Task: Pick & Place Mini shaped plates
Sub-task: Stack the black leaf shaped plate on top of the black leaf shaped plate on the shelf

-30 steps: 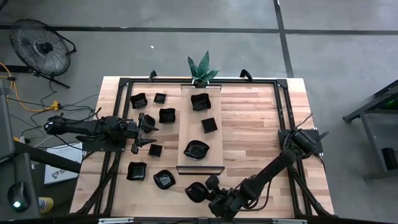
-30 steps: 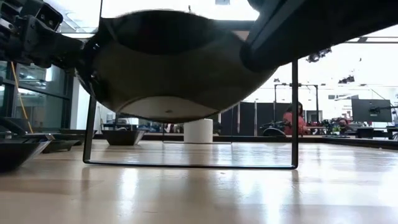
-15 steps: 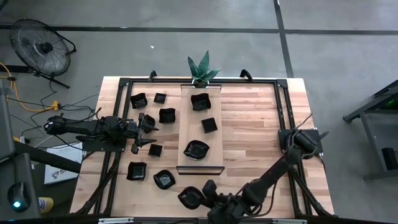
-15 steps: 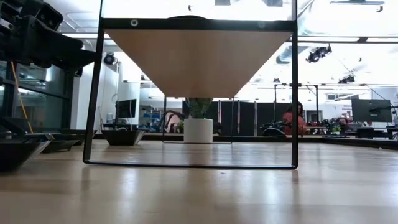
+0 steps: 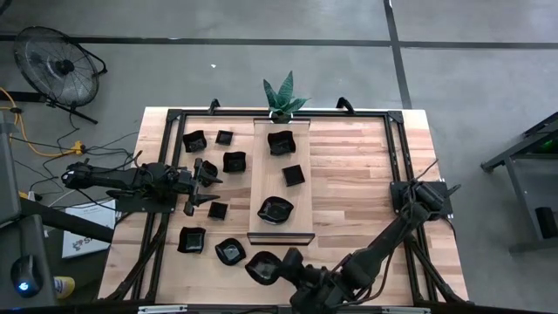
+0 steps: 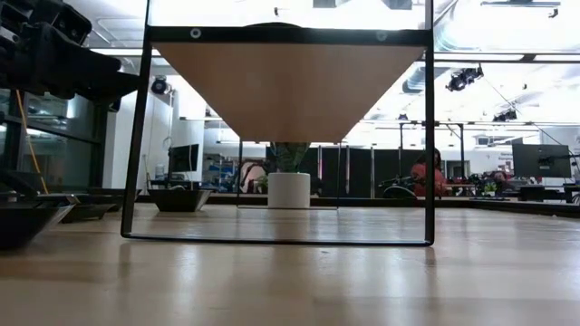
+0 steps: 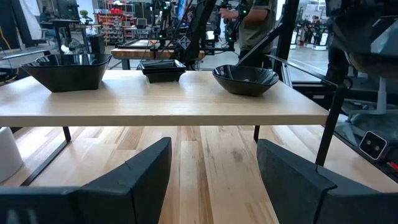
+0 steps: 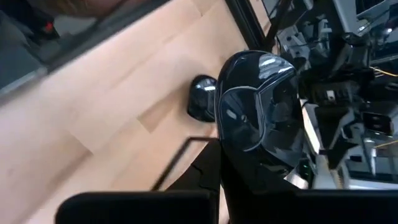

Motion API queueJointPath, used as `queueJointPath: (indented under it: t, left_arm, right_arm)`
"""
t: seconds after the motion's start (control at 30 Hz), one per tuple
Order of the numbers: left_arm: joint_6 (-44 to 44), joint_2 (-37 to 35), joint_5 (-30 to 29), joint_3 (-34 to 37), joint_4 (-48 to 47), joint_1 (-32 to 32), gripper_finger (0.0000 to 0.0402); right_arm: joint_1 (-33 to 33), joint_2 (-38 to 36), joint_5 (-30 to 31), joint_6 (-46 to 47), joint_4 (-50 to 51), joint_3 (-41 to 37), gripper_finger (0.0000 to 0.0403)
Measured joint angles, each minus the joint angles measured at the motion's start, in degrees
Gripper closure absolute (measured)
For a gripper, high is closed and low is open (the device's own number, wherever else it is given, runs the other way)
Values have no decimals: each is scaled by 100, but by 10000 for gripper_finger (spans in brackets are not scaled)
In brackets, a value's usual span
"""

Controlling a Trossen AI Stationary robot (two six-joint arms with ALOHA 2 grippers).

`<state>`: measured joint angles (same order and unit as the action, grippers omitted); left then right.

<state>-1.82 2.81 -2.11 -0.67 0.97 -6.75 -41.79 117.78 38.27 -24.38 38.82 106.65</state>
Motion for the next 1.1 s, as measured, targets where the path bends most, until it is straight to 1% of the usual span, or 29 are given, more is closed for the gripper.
queueJointPath:
  t: [0.2, 0.5, 0.7, 0.83, 0.97, 1.1]
  left_arm:
    - [0, 2, 0, 1, -1, 1, 168]
    - [2, 2, 0, 0, 0, 1, 168]
    - [1, 1, 0, 0, -1, 0, 168]
    - [0, 2, 0, 0, -2, 1, 168]
    - [1, 2, 0, 0, -1, 0, 168]
    - [2, 0, 0, 2, 0, 1, 168]
  right_arm:
    - [136, -148, 332, -162, 464, 30, 403]
    - [416, -585, 374, -319, 1248, 30, 403]
    - [762, -873, 130, -573, 1918, 28, 403]
    - [1000, -1037, -206, -612, 2307, 28, 403]
    - [1117, -1156, -394, -844, 2440, 28, 403]
    - [1177, -1257, -664, -873, 2625, 26, 403]
